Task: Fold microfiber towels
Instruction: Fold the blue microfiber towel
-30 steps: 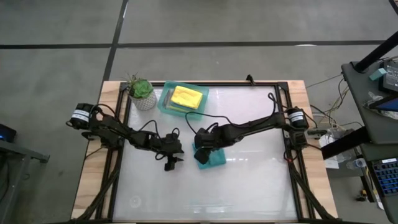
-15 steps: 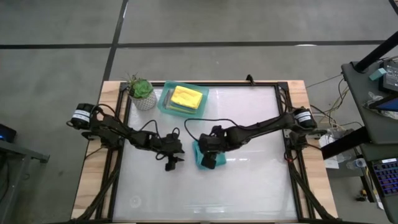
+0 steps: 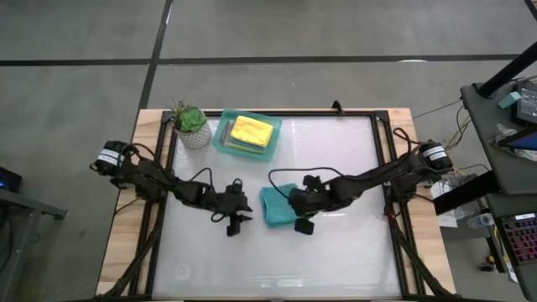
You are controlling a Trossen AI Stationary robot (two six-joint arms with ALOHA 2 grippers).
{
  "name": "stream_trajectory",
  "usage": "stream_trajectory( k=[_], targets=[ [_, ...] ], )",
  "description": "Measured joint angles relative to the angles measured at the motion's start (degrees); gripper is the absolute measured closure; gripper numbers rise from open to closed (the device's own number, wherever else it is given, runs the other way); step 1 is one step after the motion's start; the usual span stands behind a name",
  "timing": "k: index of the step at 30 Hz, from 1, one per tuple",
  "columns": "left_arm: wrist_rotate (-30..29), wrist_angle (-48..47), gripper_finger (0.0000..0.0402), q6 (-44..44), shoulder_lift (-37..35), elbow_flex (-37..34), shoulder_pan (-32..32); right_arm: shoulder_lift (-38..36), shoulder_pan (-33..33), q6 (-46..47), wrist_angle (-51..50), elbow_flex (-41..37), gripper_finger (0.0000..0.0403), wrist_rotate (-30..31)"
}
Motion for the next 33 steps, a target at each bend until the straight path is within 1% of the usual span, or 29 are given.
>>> stream_trajectory(
  k=[3, 5, 9, 13, 16, 21, 24, 26, 30, 33],
  targets=[
    [-4.31, -0.07, 0.0300, -2.57, 0.13, 0.96, -3.47, -1.57, -0.06, 0.58, 4.75, -4.00, 0.0369, 0.01],
    [-6.03, -0.11, 0.0321, -3.87, 0.15, 1.76, -5.51, -1.95, -0.20, 0.67, 7.09, -6.24, 0.0352, 0.21],
    [-7.37, -0.02, 0.0354, -5.41, 0.17, 3.55, -8.13, -2.21, 0.25, -3.98, 13.99, -10.32, 0.0311, 0.09],
    [-8.81, -0.07, 0.0378, -5.90, 0.17, 4.54, -9.40, -2.10, 1.52, -9.01, 21.18, -13.97, 0.0278, 0.09],
    [-9.50, -0.07, 0.0391, -6.75, 0.30, 5.13, -9.70, -2.06, 2.21, -11.16, 22.42, -15.43, 0.0264, -0.03],
    [-9.51, -0.04, 0.0401, -6.91, 3.16, 7.35, -9.77, -2.41, 2.56, -12.56, 23.07, -17.25, 0.0258, 0.03],
    [-6.22, -1.30, 0.0401, -8.47, 5.75, 10.01, -10.23, -2.50, 2.77, -12.84, 23.26, -18.21, 0.0263, 0.03],
    [-4.17, -5.59, 0.0401, -10.71, 6.93, 13.13, -11.21, -2.54, 3.45, -13.00, 23.24, -18.89, 0.0268, -0.16],
    [-3.80, -16.01, 0.0401, -12.44, 8.63, 19.43, -13.08, -2.78, 5.05, -13.82, 23.32, -19.51, 0.0278, -0.27],
    [-3.84, -16.72, 0.0401, -11.49, 9.27, 21.17, -13.15, -2.78, 5.57, -16.05, 24.15, -19.73, 0.0283, -0.18]
  ],
)
